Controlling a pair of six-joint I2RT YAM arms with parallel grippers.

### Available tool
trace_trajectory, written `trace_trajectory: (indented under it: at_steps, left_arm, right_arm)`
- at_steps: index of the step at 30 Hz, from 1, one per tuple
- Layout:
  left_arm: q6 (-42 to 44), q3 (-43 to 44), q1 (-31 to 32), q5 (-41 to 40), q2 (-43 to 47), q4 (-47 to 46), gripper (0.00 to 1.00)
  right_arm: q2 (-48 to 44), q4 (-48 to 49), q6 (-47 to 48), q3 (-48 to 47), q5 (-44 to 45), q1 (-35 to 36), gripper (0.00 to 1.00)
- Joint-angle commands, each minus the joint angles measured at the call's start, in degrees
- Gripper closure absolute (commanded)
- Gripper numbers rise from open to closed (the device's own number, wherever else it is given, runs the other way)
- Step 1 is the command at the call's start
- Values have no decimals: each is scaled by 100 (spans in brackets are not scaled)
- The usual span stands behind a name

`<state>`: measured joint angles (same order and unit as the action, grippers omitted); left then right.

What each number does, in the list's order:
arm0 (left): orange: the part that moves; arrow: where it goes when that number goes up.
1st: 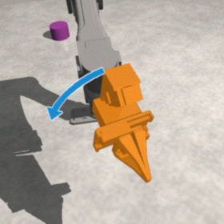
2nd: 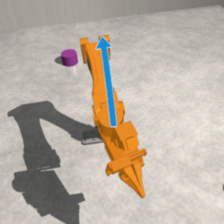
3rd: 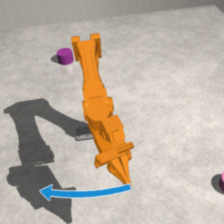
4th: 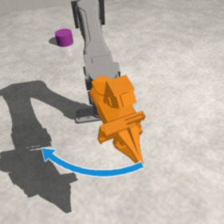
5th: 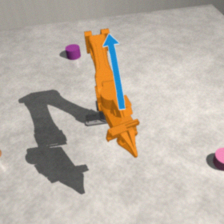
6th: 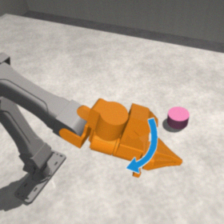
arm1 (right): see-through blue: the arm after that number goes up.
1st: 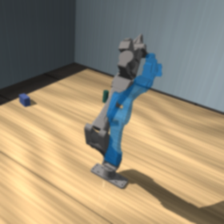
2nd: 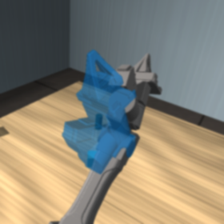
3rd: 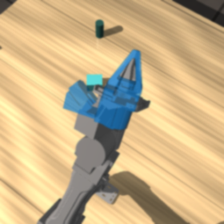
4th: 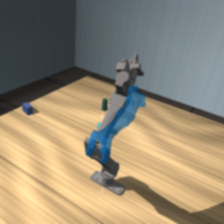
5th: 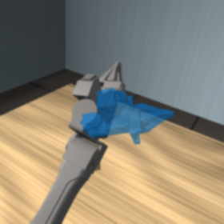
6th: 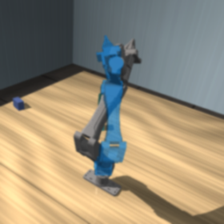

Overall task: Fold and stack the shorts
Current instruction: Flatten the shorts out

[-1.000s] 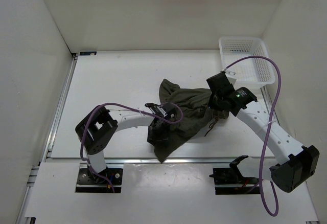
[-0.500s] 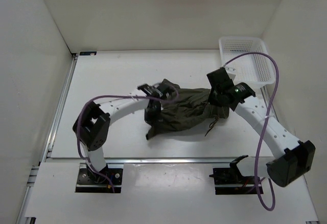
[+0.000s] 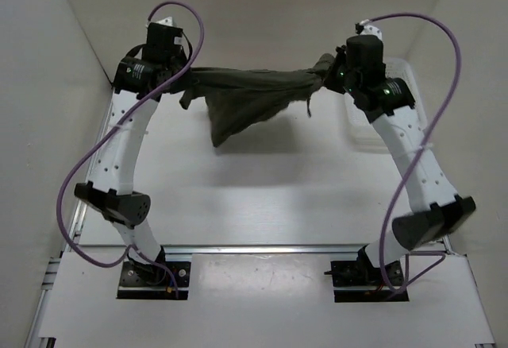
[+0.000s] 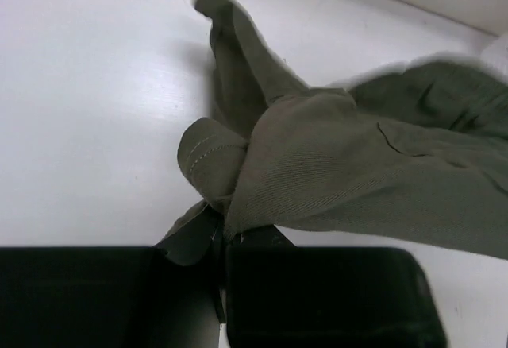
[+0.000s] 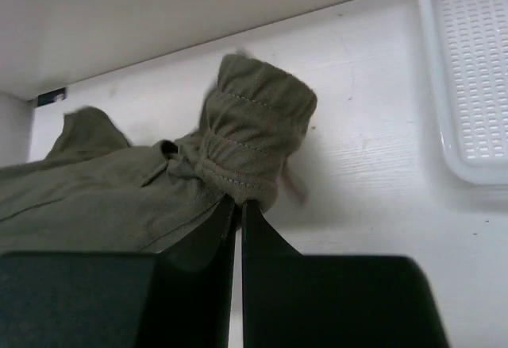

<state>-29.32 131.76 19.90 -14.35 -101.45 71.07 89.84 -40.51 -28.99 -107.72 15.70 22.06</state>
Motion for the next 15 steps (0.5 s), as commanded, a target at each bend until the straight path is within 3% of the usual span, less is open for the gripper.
trace_trajectory:
  at_steps: [1,3,4,5,6,7,8,10,13,14,15]
  left_arm:
    - [190,-1164,-92,299,667,145,89]
    - [129,-2106,-92,528,994,-82,89]
    - [128,-3216,-92,678,1344,-241,89]
    - [207,-3793,-92,1158,1495,-443,79]
    - [286,-4347,-92,1476,1610,-680,55]
    - [348,-4796,-92,1783,1611,-1065,8]
    - [348,-5323,-92,2013,1515,-1147,0]
    - [287,-5503,-92,1945,1252,-1218,0]
    - [164,-5276,-39,1620,943,-1209,0]
    - [164,-5205,-39,1619,943,-1140,0]
    - [164,-5153,-39,1541,1038,-1139,6]
  right_arm:
    - [-976,254,167,898,-24,-53,100]
    - [-1582,341,-18,2159,-84,113,100]
    - [-1784,403,-88,2603,-85,192,97]
    - [-2134,404,-167,3033,-85,297,86]
    - [-2277,404,-238,3455,-85,490,68]
    - [-2391,404,-438,4217,-85,561,44]
    - [-2532,404,-580,4538,-85,614,20]
    - [-2594,203,-1035,5126,-24,615,10]
    - [-2717,-192,-1345,5218,370,615,7]
    - [-2822,-298,-1398,5165,494,615,10]
    - [-2901,-386,-1399,5165,608,615,28]
